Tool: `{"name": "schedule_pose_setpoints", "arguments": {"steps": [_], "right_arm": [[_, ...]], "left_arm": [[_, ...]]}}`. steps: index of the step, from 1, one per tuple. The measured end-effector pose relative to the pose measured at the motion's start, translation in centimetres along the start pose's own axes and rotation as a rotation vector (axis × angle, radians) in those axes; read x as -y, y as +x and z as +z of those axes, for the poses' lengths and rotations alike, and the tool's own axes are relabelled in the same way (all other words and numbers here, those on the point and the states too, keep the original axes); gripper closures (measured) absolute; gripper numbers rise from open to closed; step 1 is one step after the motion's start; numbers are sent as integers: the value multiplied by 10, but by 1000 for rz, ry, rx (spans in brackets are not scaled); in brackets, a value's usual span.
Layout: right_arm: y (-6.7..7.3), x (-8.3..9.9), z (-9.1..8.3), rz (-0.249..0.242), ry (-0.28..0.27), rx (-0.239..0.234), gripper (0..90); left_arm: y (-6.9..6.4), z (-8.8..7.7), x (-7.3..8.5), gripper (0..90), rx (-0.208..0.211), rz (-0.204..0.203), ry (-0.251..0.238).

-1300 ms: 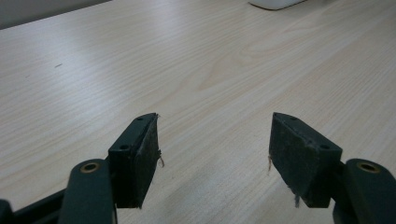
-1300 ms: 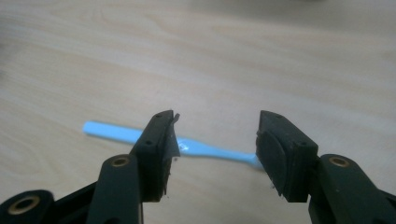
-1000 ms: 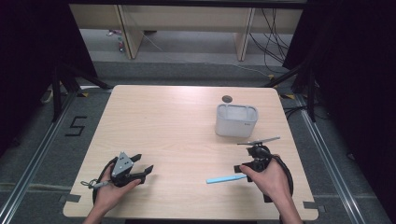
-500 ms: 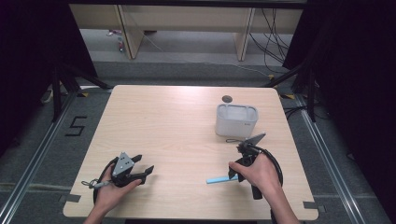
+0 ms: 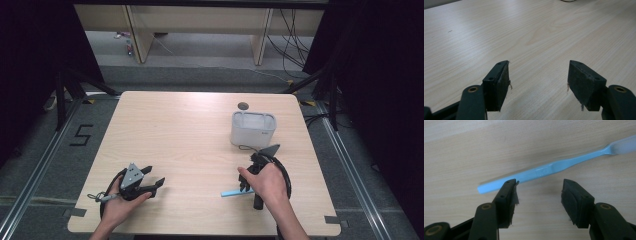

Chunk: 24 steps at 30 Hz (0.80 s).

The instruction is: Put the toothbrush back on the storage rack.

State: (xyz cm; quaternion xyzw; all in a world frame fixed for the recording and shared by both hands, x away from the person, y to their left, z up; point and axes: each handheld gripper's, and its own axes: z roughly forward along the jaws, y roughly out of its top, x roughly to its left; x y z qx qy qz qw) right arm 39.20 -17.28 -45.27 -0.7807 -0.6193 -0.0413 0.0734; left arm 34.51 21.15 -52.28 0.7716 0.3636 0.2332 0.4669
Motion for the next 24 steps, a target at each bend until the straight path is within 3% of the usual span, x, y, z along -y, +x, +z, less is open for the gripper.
{"name": "schedule_pose_setpoints", "arguments": {"steps": [4,5,10,12,13,15,18,19,20,21,24], "right_arm": [[1,-1,3,30,-7,27,461],[7,-2,3,117,11,20,461],[7,-3,6,127,6,34,459],[8,-4,6,157,15,26,458],[5,-3,8,130,9,42,458],[6,-4,9,189,18,47,455],[3,-4,9,178,8,53,452],[3,-5,9,187,1,55,451],[6,-5,10,231,4,50,449],[5,-5,10,218,11,55,446],[9,-6,12,245,10,46,442]], "left_arm": [[0,0,0,334,2,3,2],[0,0,0,334,2,3,2],[0,1,0,334,7,5,-1],[0,1,0,334,7,6,-1],[-1,0,0,334,3,6,2],[-1,0,0,334,4,6,6],[-1,1,0,334,5,5,8],[-1,1,0,334,5,5,6],[-1,0,0,333,6,6,4],[-1,0,0,333,6,8,3],[-2,0,0,333,8,12,4]]}}
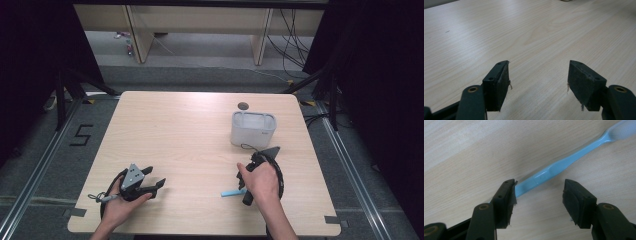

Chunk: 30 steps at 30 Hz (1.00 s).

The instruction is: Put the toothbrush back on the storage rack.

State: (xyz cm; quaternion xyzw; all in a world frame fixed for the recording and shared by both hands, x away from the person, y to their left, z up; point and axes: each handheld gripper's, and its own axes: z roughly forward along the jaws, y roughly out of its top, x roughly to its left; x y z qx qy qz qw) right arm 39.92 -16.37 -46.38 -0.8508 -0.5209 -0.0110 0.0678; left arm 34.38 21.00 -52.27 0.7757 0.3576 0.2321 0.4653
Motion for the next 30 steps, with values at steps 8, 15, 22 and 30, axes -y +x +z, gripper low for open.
{"name": "schedule_pose_setpoints", "arguments": {"steps": [8,15,22,30], "right_arm": [[-3,-5,7,-10,-20,23,436],[0,-6,10,29,-7,31,424],[1,-7,13,22,-6,60,424],[7,-5,13,53,-36,70,477]], "left_arm": [[0,0,0,331,4,-4,-2],[0,0,0,331,4,1,2],[0,0,0,331,7,1,2],[0,0,0,329,9,2,3]]}}
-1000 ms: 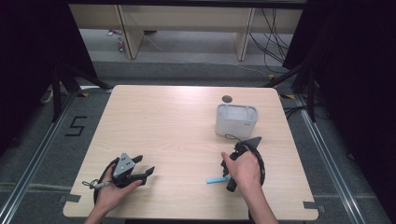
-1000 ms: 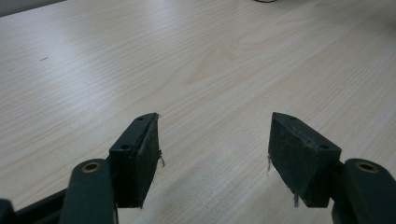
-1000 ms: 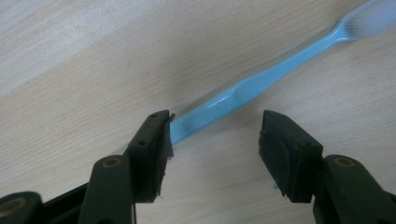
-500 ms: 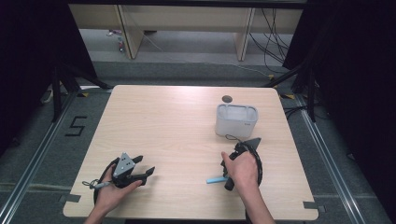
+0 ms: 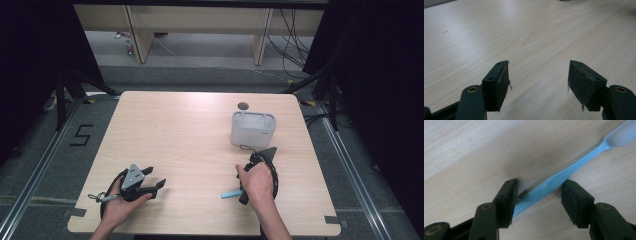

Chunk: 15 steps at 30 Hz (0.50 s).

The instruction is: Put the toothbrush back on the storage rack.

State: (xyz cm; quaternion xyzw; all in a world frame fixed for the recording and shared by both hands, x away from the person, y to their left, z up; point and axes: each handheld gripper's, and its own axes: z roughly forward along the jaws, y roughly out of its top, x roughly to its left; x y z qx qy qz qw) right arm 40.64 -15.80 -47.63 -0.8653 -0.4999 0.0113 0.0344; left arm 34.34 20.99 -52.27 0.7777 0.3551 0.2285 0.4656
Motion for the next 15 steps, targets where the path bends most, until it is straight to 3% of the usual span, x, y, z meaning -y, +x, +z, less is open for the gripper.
{"name": "schedule_pose_setpoints", "arguments": {"steps": [4,14,15], "right_arm": [[-3,0,0,-13,-2,28,484],[-1,0,0,-15,-5,17,504],[-3,0,0,-51,-9,33,524]], "left_arm": [[0,0,0,329,2,-6,-6],[0,1,0,328,7,-6,-11],[0,0,0,328,2,-6,-6]]}}
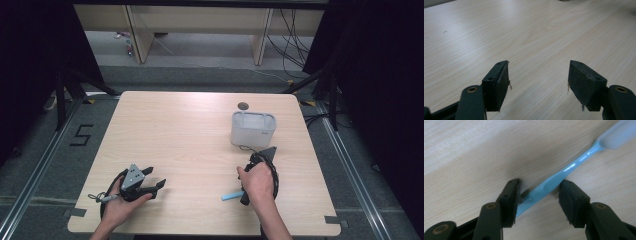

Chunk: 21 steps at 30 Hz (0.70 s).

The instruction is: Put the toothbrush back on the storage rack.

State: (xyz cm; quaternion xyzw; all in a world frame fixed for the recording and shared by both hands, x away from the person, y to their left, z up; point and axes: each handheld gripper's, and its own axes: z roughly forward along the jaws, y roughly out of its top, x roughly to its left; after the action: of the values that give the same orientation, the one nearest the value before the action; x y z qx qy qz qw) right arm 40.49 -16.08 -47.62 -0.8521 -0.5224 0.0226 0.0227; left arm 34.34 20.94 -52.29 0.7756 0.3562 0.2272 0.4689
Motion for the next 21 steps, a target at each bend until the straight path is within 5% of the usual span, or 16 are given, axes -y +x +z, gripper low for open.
{"name": "schedule_pose_setpoints", "arguments": {"steps": [2,5,6,11,12,14,18,19,21], "right_arm": [[1,0,0,10,-4,-8,536],[2,0,-1,-48,-18,-1,578],[-1,-1,-1,-111,-26,12,592],[1,-2,-2,-108,-22,-2,680],[-3,-4,-2,-172,-26,7,716],[0,-4,-4,-147,3,1,731],[1,-6,-5,-179,27,14,779],[-3,-8,-5,-249,23,17,784],[-3,-8,-5,-264,22,15,785]], "left_arm": [[0,0,0,328,1,0,0],[0,1,0,327,5,-1,-6],[0,1,0,328,5,0,-4],[0,0,0,327,-2,10,11],[0,0,0,328,-2,8,12],[0,0,0,328,-2,9,12],[0,0,0,328,-3,9,11],[0,0,0,328,-3,8,5],[0,0,0,328,-4,9,5]]}}
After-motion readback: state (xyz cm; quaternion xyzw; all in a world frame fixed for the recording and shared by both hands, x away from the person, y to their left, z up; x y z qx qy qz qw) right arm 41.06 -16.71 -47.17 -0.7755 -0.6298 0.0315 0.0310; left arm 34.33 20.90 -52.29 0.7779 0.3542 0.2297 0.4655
